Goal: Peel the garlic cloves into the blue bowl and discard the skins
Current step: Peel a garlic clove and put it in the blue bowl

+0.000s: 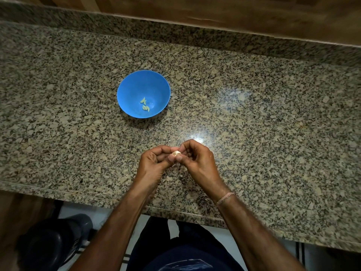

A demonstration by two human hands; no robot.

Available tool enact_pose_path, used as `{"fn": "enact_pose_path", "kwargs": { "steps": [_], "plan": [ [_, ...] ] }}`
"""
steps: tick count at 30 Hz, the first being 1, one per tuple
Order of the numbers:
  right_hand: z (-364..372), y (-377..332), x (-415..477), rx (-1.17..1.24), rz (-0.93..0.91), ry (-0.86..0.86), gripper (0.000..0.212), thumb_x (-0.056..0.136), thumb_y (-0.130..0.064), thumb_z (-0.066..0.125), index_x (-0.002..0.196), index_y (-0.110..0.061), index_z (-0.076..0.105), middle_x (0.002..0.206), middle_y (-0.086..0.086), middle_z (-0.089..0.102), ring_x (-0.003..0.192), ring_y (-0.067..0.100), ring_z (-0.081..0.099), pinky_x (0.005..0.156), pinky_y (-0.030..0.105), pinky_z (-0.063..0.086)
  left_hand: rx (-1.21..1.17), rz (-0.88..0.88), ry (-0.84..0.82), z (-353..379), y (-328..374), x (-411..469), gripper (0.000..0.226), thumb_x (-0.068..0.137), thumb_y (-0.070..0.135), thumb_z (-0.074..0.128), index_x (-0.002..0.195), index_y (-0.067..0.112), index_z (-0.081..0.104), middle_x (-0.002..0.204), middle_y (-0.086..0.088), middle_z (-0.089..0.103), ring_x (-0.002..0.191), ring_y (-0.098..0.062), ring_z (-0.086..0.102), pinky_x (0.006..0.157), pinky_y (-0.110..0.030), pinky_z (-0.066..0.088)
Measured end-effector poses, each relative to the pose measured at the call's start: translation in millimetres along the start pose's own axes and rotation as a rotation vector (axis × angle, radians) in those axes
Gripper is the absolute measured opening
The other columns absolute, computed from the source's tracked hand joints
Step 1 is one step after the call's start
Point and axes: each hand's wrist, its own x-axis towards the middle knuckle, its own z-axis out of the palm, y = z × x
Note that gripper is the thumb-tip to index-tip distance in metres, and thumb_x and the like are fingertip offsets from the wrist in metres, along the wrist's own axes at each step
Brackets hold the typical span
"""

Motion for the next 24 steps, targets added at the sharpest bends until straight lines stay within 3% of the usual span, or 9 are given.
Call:
{"fn": "enact_pose_path", "kwargs": {
  "steps": [3, 9, 20, 24],
  "plan": [
    [2, 3, 1, -0.011, 0.023, 0.001, 0.014, 0.091, -0.015, 0.079, 0.097, -0.013, 0.067, 0.094, 0.006, 0.071, 0.089, 0.023, 0.068, 0.081, 0.042, 0.063, 0.018, 0.000, 0.002, -1, 1, 1, 0.033, 0.080, 0.009, 0.078, 0.111, 0.000, 0.072, 0.105, -0.015, 0.079, 0.106, -0.026, 0.076, 0.086, -0.027, 0.061],
    [5, 6, -3, 0.221, 0.079, -0.007, 0.013, 0.092, -0.012, 0.077, 0.101, -0.007, 0.069, 0.098, 0.013, 0.072, 0.089, 0.015, 0.068, 0.088, 0.035, 0.062, 0.015, -0.019, 0.020, -8, 2, 3, 0.025, 0.085, 0.006, 0.077, 0.109, 0.002, 0.074, 0.107, -0.015, 0.079, 0.106, -0.027, 0.076, 0.084, -0.028, 0.061],
    [20, 22, 0, 0.049, 0.107, 0.079, 0.009, 0.094, -0.014, 0.075, 0.094, -0.015, 0.066, 0.091, 0.006, 0.069, 0.083, 0.016, 0.065, 0.077, 0.033, 0.063, 0.072, -0.001, 0.071, -1, -5, -2, 0.021, 0.089, -0.002, 0.074, 0.110, 0.000, 0.074, 0.101, -0.012, 0.080, 0.101, -0.023, 0.077, 0.083, -0.023, 0.060],
    [26, 24, 2, 0.031, 0.094, 0.107, 0.009, 0.096, -0.018, 0.074, 0.096, -0.016, 0.064, 0.089, -0.003, 0.066, 0.079, 0.004, 0.060, 0.072, 0.020, 0.056, 0.064, -0.002, 0.097, -2, -7, 1, 0.020, 0.090, 0.001, 0.074, 0.110, 0.002, 0.074, 0.102, -0.013, 0.080, 0.103, -0.024, 0.077, 0.090, -0.030, 0.060]
  ]
}}
